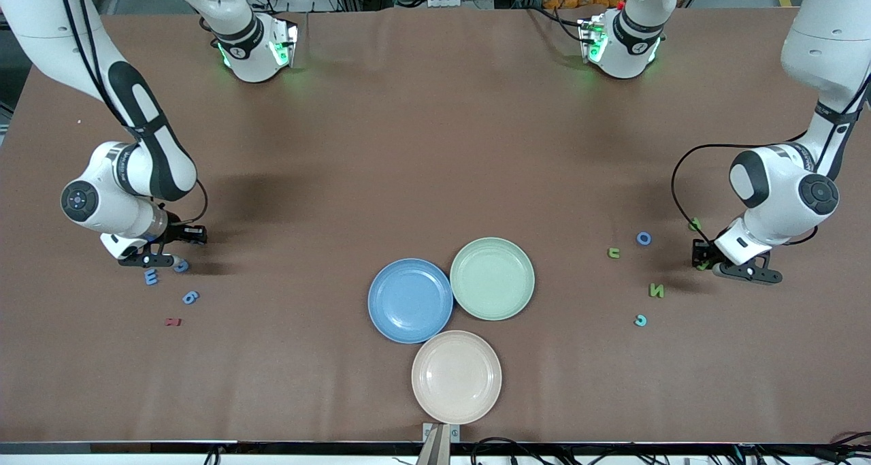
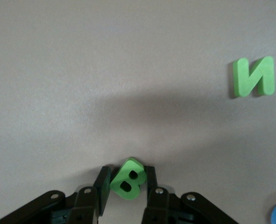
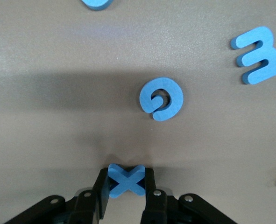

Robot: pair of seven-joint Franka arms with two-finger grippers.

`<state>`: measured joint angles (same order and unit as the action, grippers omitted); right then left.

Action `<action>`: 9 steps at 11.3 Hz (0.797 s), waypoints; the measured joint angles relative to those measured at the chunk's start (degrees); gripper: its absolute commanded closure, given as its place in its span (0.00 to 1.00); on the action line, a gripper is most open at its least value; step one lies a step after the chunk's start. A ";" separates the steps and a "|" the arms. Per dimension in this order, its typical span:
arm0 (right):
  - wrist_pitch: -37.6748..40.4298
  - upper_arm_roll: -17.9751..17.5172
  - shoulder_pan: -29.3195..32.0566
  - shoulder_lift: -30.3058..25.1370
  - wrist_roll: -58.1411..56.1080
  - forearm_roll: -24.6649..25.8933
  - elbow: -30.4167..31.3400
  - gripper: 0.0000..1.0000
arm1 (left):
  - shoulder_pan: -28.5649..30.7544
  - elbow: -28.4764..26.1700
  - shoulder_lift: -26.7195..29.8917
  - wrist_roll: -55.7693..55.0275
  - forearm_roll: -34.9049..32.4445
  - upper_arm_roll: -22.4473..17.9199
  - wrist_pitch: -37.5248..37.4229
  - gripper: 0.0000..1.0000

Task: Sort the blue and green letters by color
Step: 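Grasp the green B with the left gripper while the right gripper reaches the blue x, then drop the B on the green plate while the right gripper drops x on blue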

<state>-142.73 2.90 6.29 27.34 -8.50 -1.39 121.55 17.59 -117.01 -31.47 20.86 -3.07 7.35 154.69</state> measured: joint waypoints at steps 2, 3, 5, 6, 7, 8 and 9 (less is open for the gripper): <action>-0.67 -0.25 -0.26 -0.06 0.00 -0.01 -0.47 1.00 | -1.13 1.35 1.03 -0.02 0.00 0.17 -1.85 0.97; -0.75 -0.49 -0.96 -0.13 0.00 -0.53 -1.55 1.00 | -2.12 2.46 2.16 -0.96 0.00 0.26 -4.69 0.97; -0.62 -0.94 -4.24 -0.16 0.02 -5.86 -5.29 1.00 | -5.44 4.24 5.14 -6.49 0.01 0.39 -9.91 0.97; -0.18 -1.39 -5.83 -0.12 0.03 -8.41 -7.06 1.00 | -7.75 4.69 6.20 -10.70 0.01 0.48 -11.58 0.97; 0.32 -2.22 -7.05 0.05 0.05 -11.32 -8.63 1.00 | -10.53 5.19 6.82 -15.49 0.01 0.57 -12.97 0.97; 0.54 -3.26 -8.18 0.55 0.14 -15.08 -10.20 1.00 | -13.66 5.95 7.09 -20.92 0.02 0.65 -14.20 0.97; 0.55 -4.06 -9.56 1.48 0.46 -18.56 -11.96 1.00 | -16.95 6.85 7.13 -26.47 0.02 0.71 -15.18 0.97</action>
<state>-142.18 -1.16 -3.27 28.81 -8.04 -19.94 109.59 0.64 -110.15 -24.34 -5.61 -3.05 8.06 139.51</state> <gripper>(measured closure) 0.661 0.648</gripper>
